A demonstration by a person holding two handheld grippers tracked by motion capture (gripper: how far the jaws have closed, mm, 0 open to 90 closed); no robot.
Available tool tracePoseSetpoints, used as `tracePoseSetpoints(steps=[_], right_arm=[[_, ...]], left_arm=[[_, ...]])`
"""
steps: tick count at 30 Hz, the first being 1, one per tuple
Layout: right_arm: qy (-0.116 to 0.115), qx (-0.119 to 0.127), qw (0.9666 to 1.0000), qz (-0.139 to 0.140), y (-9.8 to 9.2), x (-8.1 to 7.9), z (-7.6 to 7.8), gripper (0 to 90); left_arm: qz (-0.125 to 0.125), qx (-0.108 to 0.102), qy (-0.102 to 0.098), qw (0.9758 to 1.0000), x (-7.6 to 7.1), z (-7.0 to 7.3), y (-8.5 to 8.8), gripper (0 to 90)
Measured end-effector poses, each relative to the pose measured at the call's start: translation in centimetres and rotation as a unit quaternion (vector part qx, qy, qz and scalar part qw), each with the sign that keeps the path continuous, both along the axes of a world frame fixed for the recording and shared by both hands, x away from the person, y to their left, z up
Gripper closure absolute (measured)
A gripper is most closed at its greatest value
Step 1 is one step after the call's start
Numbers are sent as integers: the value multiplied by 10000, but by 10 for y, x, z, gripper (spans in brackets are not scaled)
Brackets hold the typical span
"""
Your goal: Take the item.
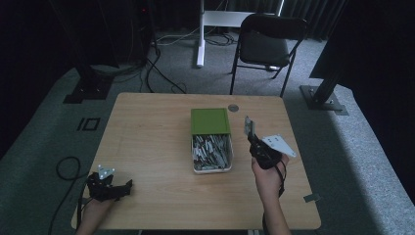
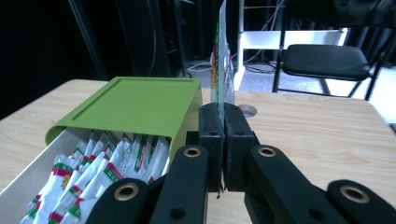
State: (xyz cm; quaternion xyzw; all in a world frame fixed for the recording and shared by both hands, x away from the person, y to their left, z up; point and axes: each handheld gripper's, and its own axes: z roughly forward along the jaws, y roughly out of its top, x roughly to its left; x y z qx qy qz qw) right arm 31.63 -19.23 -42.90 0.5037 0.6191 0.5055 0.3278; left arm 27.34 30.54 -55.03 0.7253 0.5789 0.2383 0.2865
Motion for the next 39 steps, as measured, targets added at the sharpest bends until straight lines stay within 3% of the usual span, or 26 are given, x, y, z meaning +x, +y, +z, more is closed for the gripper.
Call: tracePoseSetpoints(steps=[3,7,12,17,27,34,39], right_arm=[[47,86,9999,38,-2,9,-9,885],[261,122,9996,-20,-5,21,-26,885],[488,341,9982,-40,-7,35,-51,885],[698,293,9971,-64,-4,49,-66,885],[1107,797,9906,-78,2,78,-95,884],[1371,806,9871,-177,-2,83,-112,883],[1449,847,9855,-231,-10,84,-115,867]], left_arm=[[-2,3,2,10000,0,0,0,13],[-2,3,2,10000,0,0,0,13],[-3,3,1,10000,0,0,0,13],[-5,5,3,10000,0,0,0,13],[-4,8,11,10000,0,0,0,13],[-2,7,8,10000,0,0,0,13],[-3,8,9,10000,0,0,0,13]])
